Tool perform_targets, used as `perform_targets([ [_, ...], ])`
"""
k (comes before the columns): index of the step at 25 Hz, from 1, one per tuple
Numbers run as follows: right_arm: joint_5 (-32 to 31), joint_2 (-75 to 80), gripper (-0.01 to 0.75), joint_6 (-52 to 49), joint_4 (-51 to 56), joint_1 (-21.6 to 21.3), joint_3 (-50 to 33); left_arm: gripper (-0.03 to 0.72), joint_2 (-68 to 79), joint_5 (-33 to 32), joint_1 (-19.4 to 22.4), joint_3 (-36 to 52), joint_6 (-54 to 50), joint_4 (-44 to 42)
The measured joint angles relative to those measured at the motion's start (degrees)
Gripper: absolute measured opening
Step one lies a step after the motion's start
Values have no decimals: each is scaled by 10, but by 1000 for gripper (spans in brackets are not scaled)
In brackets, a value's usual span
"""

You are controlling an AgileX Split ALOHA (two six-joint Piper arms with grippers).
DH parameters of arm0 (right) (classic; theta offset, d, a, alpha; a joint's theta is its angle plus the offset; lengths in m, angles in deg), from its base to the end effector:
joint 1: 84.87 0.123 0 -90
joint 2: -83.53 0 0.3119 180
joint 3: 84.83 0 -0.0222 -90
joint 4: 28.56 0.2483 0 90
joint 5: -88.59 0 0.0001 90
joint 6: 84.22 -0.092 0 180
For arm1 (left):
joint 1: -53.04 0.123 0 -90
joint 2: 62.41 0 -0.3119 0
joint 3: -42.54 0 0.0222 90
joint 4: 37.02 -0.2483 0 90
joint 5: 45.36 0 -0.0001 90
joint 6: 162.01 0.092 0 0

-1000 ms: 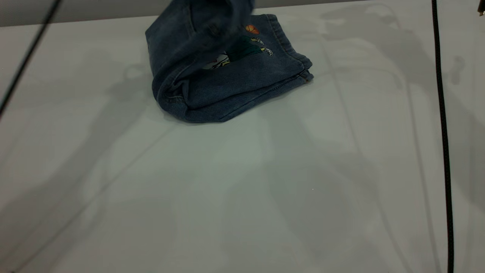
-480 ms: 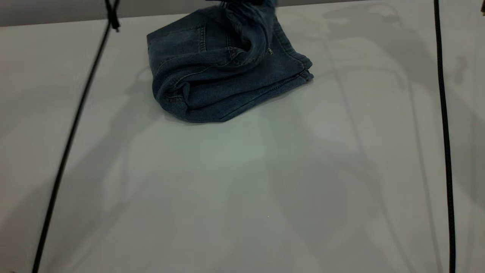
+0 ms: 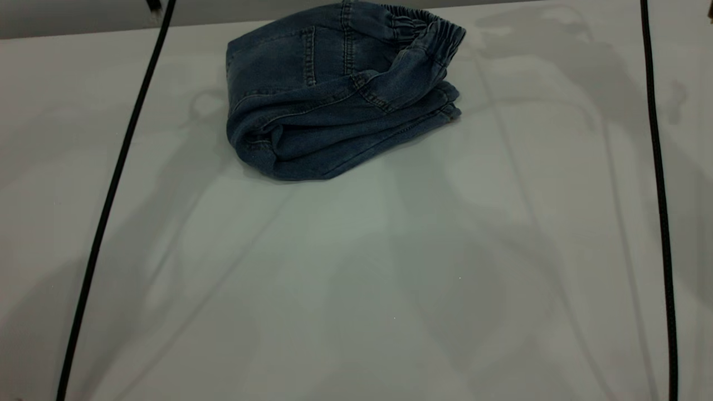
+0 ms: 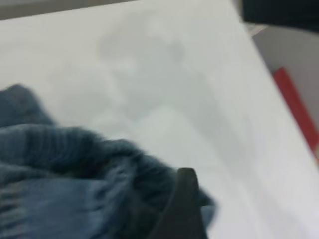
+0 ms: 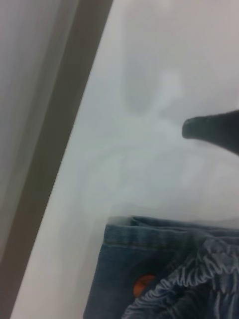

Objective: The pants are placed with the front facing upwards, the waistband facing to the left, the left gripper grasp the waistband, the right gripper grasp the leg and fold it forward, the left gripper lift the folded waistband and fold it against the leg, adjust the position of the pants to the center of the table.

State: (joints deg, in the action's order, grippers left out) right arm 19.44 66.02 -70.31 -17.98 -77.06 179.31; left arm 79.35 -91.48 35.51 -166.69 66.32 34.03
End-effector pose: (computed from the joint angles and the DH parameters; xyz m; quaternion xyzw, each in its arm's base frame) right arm 0.5776 0.0952 0.2125 -0.1729 0.9402 0.0769 0.2831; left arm 0.4897 -0.2205 0.1971 0.1677 0.8443 -0.4287 0.2745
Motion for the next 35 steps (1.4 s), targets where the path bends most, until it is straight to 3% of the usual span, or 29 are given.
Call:
perform_targets([
  [5, -1, 0, 526, 0, -1, 0, 0, 567, 0, -88, 1, -87, -161, -120],
  [11, -2, 0, 526, 0, 0, 0, 0, 563, 2, -195, -3, -126, -308, -413],
  [18, -4, 0, 526, 0, 7, 0, 0, 563, 47, -180, -3, -125, -337, -650],
  [21, -4, 0, 526, 1, 8, 0, 0, 563, 73, -159, -10, -126, -339, -690],
  [29, -4, 0, 526, 1, 12, 0, 0, 563, 106, -113, -52, -130, -331, -697],
  [35, -7, 0, 526, 1, 13, 0, 0, 561, 111, -110, -62, -130, -318, -733],
])
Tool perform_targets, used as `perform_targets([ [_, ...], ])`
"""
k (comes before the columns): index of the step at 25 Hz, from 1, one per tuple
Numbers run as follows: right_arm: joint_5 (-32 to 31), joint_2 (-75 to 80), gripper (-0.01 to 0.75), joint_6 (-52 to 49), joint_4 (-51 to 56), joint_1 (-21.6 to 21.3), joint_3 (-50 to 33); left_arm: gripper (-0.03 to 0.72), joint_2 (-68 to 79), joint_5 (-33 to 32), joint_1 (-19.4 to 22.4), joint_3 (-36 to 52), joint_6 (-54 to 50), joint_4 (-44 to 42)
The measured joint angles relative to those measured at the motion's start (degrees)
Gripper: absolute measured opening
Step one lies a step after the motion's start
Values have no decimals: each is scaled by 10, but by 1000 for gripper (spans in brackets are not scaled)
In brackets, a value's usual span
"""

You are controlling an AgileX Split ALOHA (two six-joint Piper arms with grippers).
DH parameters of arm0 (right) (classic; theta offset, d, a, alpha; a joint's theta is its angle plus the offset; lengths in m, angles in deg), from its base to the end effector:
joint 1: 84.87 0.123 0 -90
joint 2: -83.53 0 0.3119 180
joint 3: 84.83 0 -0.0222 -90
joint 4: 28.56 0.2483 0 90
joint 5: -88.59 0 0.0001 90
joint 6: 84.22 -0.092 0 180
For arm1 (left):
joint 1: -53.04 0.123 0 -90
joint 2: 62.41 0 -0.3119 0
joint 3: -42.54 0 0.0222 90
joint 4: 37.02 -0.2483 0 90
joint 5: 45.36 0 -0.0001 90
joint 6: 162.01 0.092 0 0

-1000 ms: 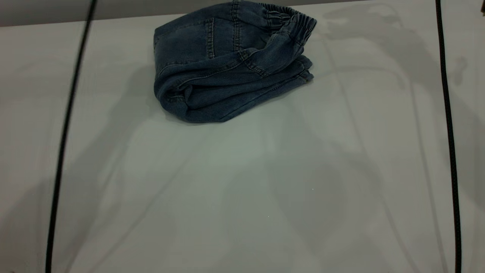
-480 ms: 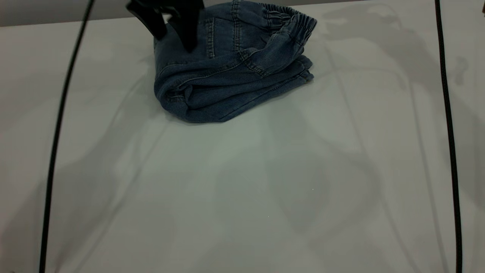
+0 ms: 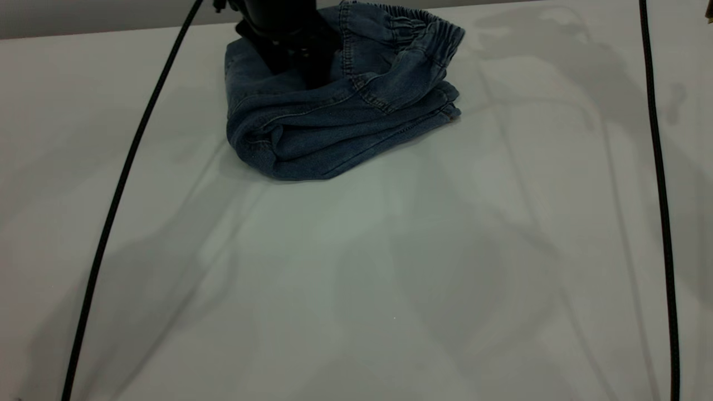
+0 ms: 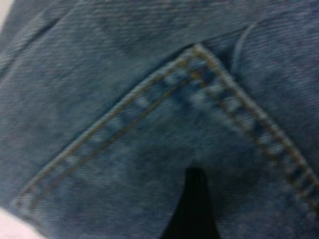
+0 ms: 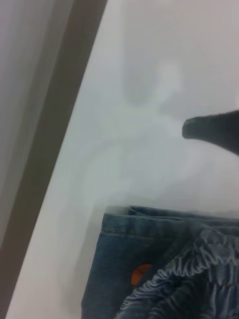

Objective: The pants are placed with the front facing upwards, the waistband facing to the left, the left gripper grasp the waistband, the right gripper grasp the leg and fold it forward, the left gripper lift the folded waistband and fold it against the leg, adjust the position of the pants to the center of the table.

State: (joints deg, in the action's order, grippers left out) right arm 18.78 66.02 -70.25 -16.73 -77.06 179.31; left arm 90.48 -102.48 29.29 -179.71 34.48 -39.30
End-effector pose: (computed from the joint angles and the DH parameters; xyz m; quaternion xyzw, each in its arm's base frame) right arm 0.5764 0.0969 0.2123 -0.1732 0.9407 0.0880 0.2780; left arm 0.4930 -0.2136 0.1085 0.3504 0.9304 0.0110 0.1075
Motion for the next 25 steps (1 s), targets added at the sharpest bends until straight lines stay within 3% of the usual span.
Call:
perform_targets([
  [12, -1, 0, 526, 1, 0, 0, 0, 561, 21, 20, 1, 0, 51, -7],
  [19, -1, 0, 526, 1, 0, 0, 0, 561, 21, 3, 1, 0, 195, 36],
  [25, 3, 0, 526, 0, 0, 0, 0, 561, 21, -68, 1, 0, 365, 104],
])
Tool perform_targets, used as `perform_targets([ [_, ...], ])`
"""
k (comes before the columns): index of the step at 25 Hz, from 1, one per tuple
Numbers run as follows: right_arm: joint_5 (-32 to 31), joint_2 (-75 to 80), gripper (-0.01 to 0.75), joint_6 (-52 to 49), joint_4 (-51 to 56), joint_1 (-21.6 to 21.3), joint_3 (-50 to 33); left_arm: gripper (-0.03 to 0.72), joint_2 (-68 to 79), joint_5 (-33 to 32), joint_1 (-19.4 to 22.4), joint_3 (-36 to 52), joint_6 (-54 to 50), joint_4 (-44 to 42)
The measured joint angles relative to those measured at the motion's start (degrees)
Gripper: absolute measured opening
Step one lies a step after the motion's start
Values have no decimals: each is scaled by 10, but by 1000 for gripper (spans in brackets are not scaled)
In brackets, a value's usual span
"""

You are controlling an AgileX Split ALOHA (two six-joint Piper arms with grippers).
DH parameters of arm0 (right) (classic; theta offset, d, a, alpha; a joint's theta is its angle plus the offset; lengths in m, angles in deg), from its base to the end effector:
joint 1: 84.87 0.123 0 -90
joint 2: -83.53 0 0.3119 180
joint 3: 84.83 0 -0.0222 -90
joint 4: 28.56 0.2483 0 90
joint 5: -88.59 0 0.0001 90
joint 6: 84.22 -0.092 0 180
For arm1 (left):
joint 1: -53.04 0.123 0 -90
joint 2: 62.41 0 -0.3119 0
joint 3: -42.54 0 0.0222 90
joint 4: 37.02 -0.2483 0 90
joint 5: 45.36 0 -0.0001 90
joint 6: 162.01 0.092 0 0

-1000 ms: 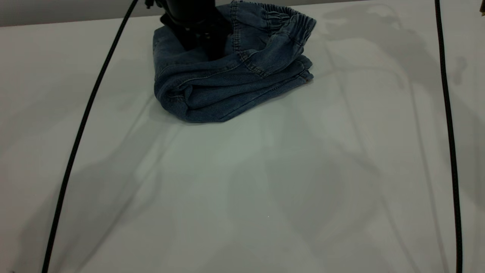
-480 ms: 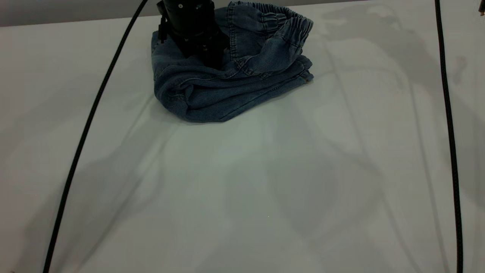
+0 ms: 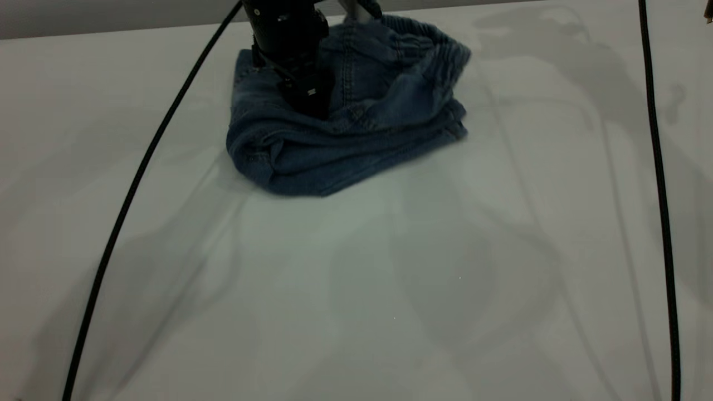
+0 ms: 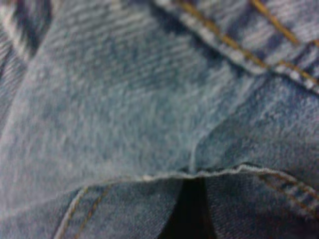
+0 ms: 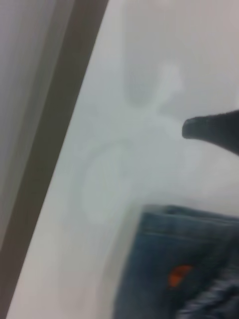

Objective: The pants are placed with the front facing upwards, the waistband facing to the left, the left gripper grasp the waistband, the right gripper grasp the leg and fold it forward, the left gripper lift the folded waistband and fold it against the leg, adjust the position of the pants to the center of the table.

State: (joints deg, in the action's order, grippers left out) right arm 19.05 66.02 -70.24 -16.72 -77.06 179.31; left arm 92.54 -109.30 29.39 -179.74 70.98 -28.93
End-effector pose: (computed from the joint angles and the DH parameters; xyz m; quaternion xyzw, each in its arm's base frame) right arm 0.5768 0.0970 0.2125 -0.1729 0.9401 0.0879 0.2802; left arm 0.4771 -0.2216 0.0888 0.5954 0.8003 -0.0547 0.0448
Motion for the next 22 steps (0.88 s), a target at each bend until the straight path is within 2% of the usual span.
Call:
perform_targets([
  [5, 0, 0, 526, 0, 0, 0, 0, 561, -1, -56, 0, 0, 117, 41],
  [10, 0, 0, 516, 0, 0, 0, 0, 561, -14, -58, 0, -2, 137, 41],
  [16, -4, -2, 515, 0, -1, 0, 0, 561, -46, -63, 0, -49, 37, 30],
  [22, -4, -36, 515, -6, 0, 0, -1, 561, -59, -63, 0, -115, -108, -31],
])
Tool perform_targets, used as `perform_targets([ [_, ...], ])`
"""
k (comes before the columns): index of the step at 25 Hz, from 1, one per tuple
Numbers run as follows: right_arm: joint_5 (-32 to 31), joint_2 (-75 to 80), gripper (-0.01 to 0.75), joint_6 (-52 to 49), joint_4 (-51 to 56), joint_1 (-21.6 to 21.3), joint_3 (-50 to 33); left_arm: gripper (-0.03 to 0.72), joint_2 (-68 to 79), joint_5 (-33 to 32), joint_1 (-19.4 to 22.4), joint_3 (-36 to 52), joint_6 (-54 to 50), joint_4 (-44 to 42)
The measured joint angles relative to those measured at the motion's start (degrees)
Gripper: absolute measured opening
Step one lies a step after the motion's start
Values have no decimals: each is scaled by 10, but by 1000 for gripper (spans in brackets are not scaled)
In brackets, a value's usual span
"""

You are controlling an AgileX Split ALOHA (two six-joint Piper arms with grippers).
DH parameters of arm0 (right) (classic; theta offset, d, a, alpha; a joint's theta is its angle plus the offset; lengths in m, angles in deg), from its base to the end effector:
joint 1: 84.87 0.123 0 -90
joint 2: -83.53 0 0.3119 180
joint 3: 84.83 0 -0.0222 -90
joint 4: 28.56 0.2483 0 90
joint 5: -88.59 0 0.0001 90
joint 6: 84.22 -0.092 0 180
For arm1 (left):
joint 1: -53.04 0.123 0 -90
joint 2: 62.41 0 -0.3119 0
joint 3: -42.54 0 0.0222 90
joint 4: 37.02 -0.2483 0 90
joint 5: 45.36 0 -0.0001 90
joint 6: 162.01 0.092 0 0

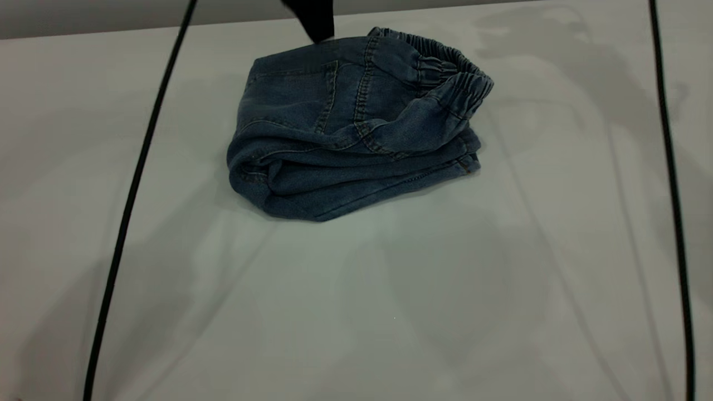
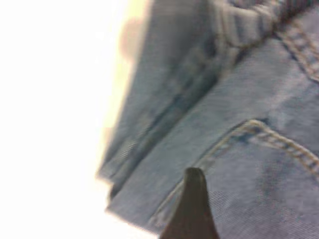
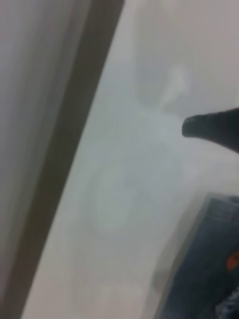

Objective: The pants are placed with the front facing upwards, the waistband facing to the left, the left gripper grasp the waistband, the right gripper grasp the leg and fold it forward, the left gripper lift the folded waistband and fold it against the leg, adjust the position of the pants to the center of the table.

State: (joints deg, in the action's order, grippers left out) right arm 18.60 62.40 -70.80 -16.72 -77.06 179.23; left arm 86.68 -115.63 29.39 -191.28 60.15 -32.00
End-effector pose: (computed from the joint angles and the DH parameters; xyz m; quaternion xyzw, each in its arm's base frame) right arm 0.5694 0.0960 0.2485 -0.1704 0.9327 0.0882 0.3054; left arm 0.4914 -0.2235 0.1937 0.5305 0.8372 -0.0220 0.1310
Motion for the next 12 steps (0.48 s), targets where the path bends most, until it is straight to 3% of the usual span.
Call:
perform_targets([
  [12, 0, -185, 515, -60, 1, 2, -49, 561, -126, 1, 0, -18, -249, -173],
])
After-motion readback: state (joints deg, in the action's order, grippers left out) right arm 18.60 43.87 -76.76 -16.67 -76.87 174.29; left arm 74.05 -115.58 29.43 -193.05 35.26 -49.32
